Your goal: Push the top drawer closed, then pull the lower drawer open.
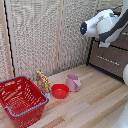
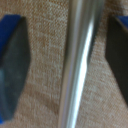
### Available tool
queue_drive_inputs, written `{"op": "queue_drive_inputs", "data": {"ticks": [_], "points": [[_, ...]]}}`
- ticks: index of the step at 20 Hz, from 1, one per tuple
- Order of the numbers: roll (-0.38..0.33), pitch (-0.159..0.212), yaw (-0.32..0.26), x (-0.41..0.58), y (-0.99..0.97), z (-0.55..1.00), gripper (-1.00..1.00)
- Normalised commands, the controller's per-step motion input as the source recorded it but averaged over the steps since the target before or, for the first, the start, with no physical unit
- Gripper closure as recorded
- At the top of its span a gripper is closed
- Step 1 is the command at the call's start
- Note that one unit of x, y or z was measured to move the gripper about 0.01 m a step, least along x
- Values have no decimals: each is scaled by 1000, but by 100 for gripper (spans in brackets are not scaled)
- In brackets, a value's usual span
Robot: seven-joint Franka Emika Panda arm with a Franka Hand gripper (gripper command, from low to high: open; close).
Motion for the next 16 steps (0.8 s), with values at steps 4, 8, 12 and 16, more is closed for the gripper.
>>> {"op": "queue_drive_inputs", "data": {"ticks": [4, 8, 12, 16], "points": [[-1, -1, 0, -81, 489, 11, -100], [-7, 0, 0, -86, 472, -14, -100], [2, -7, 12, -104, 306, -126, -100], [3, -33, 2, -39, 131, -373, -100]]}}
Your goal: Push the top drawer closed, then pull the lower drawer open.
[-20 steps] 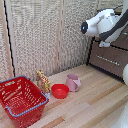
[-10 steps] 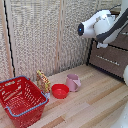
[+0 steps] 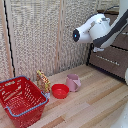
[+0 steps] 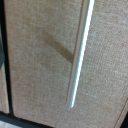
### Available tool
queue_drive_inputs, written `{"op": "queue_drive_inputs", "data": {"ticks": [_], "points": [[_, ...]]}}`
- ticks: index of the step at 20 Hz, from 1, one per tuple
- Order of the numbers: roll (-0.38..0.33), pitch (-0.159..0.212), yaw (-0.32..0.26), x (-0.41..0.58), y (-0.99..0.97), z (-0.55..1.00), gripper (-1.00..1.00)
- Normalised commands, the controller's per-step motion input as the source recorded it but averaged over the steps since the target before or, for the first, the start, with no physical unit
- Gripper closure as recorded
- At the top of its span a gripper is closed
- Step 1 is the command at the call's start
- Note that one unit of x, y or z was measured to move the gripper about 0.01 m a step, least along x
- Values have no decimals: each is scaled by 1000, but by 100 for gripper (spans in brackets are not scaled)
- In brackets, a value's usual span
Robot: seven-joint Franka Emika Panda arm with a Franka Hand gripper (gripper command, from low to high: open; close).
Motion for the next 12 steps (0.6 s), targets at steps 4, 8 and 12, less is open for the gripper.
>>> {"op": "queue_drive_inputs", "data": {"ticks": [4, 8, 12], "points": [[11, -96, 0, 0, -4, -560, -100], [2, -106, 15, 28, -20, -453, -100], [-72, -104, 12, 96, -108, -363, -100]]}}
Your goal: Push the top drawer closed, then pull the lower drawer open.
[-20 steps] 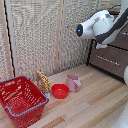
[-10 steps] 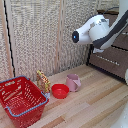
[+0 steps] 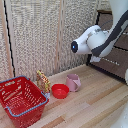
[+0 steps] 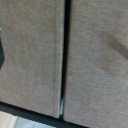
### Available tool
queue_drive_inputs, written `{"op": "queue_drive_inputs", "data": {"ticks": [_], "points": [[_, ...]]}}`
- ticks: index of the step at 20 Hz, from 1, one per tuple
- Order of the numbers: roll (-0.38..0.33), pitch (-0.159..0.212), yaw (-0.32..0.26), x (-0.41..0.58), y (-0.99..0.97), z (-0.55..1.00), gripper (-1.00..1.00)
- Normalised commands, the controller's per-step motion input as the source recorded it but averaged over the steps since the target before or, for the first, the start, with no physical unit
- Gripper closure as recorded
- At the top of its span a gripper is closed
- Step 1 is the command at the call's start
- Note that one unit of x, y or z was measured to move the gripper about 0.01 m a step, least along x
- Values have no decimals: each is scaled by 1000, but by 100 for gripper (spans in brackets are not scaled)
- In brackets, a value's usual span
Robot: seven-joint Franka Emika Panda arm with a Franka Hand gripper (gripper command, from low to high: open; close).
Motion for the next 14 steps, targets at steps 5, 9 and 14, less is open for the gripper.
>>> {"op": "queue_drive_inputs", "data": {"ticks": [5, 9, 14], "points": [[-60, -94, 1, 132, -317, -330, -100], [-60, -73, 2, 206, -496, -228, -100], [-15, -67, 26, 235, -498, -131, -100]]}}
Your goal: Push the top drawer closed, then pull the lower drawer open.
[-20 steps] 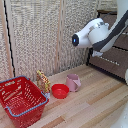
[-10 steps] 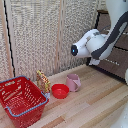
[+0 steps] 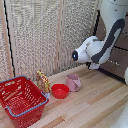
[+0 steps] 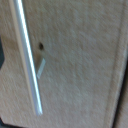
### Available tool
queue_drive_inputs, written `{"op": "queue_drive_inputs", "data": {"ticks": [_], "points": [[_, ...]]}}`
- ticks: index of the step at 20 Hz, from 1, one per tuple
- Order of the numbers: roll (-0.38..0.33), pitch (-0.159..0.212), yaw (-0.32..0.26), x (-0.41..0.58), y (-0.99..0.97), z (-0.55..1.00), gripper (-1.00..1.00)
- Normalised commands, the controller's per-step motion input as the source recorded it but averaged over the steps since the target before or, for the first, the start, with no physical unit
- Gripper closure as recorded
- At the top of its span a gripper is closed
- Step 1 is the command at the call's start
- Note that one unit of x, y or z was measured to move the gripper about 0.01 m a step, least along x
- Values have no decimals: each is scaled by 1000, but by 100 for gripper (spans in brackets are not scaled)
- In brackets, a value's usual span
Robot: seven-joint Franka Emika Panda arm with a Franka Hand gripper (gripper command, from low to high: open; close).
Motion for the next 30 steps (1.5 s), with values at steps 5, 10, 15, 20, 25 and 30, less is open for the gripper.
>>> {"op": "queue_drive_inputs", "data": {"ticks": [5, 10, 15, 20, 25, 30], "points": [[0, -13, 46, 170, -531, 0, -100], [-15, 0, 9, 15, -242, 0, 100], [-6, 0, 0, 0, 0, 0, 100], [-23, 0, 0, -41, -34, 0, 100], [-44, 2, 35, -102, -302, -4, 100], [-44, 1, 53, -147, -233, 0, 100]]}}
